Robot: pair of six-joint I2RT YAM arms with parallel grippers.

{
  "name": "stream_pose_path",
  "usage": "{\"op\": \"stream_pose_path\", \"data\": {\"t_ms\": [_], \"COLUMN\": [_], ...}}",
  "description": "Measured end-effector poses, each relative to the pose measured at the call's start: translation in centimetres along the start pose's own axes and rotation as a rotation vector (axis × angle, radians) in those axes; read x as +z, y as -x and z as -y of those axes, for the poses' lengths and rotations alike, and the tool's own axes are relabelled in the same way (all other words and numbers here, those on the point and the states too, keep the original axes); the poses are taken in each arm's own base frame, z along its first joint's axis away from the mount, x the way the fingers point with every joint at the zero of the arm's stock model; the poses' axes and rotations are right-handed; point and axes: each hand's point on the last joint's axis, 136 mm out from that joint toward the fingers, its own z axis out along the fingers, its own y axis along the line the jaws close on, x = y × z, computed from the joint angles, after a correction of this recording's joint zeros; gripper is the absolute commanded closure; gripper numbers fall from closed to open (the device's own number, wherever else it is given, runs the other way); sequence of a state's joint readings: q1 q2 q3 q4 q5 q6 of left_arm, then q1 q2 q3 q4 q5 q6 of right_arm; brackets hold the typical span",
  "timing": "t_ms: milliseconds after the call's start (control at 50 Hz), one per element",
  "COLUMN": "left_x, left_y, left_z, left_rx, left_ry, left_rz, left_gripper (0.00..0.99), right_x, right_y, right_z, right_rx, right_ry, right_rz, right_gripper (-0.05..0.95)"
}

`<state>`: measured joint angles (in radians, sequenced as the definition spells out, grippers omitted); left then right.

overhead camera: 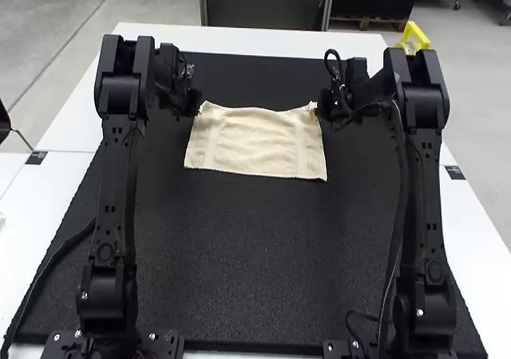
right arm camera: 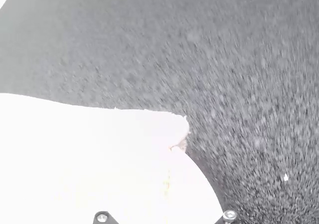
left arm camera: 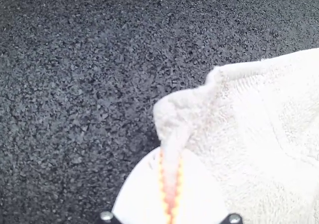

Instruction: Fold the towel.

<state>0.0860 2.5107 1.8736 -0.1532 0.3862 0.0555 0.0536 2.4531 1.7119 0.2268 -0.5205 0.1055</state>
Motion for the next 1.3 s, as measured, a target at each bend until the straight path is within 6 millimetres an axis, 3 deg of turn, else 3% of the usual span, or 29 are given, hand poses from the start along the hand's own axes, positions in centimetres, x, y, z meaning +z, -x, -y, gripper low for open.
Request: {"op": "stream_pose_path", "data": {"t_ms": [220, 460, 640, 920, 1180, 1300], "left_x": [-1.3, -3.6, -3.6, -3.4, -6.1, -6.8], "left_y": [1.0, 3.5, 2.2, -0.8, 1.7, 1.9], "left_z": [0.4, 1.0, 1.2, 1.6, 2.4, 2.7], "left_rx": [0.011, 0.039, 0.033, 0.022, 0.047, 0.051], "left_ry": [0.004, 0.010, 0.008, 0.002, 0.007, 0.005], "left_rz": [0.028, 0.094, 0.077, 0.044, 0.105, 0.114], "left_gripper": [0.974, 0.974, 0.974, 0.974, 0.974, 0.974], "right_x": [-1.1, -1.0, -1.5, -3.7, -4.3, -4.7], "right_y": [1.7, -1.4, -2.3, -0.6, -2.1, -2.5], "right_z": [-0.9, -0.2, -0.2, -0.6, -0.9, -1.1], "right_rx": [-0.017, 0.015, 0.025, 0.008, 0.020, 0.022], "right_ry": [0.008, 0.001, 0.003, 0.004, 0.010, 0.011], "right_rz": [0.030, -0.023, -0.036, 0.016, -0.005, -0.010], "right_gripper": [0.92, 0.92, 0.92, 0.92, 0.92, 0.92]}}
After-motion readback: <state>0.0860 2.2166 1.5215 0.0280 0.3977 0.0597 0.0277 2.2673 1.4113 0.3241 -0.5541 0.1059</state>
